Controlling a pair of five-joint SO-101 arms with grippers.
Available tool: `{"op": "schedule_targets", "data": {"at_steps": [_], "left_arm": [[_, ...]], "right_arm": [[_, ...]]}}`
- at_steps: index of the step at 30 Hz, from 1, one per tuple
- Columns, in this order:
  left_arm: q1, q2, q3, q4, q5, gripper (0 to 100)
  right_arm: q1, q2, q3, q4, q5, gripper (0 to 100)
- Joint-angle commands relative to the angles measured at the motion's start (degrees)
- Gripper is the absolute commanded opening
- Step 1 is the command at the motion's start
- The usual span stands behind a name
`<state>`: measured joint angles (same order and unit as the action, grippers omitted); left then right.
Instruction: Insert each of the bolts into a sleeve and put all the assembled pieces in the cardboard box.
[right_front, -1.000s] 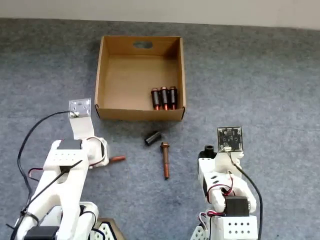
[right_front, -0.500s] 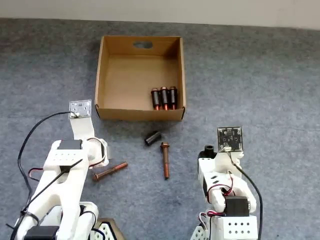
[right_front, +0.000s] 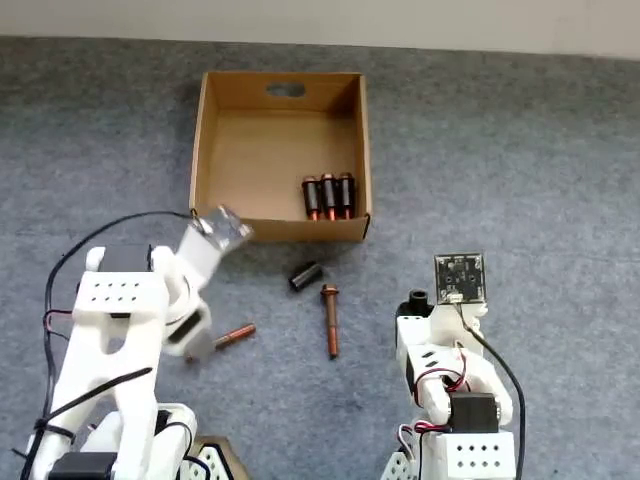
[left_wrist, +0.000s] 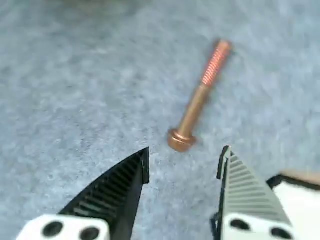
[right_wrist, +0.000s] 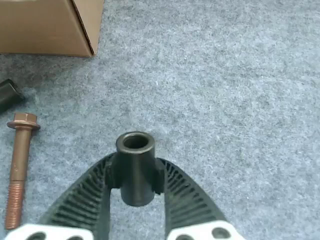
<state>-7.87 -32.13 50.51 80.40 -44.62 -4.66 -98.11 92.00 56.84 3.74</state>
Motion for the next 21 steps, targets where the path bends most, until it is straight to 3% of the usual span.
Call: {"op": "schedule_targets", "data": {"at_steps": [1, 5, 14, 21], "left_arm": [[0.3, -0.7, 2.5, 1.3, -6.8, 23], [-0.2, -0.7, 7.0, -4.5, -7.8, 23], [-8.3, -0.9, 15.2, -30.9, -7.8, 23], [-10.5, -1.2, 11.9, -35.2, -7.6, 23]], "right_arm": [[0.6, -0.7, -0.4, 0.1, -0.1, 0.6], [0.6, -0.7, -0.4, 0.1, -0.1, 0.6], [0.6, -0.7, -0.4, 0.1, -0.1, 0.6], [0.6, -0.7, -0.4, 0.1, -0.1, 0.6]]}}
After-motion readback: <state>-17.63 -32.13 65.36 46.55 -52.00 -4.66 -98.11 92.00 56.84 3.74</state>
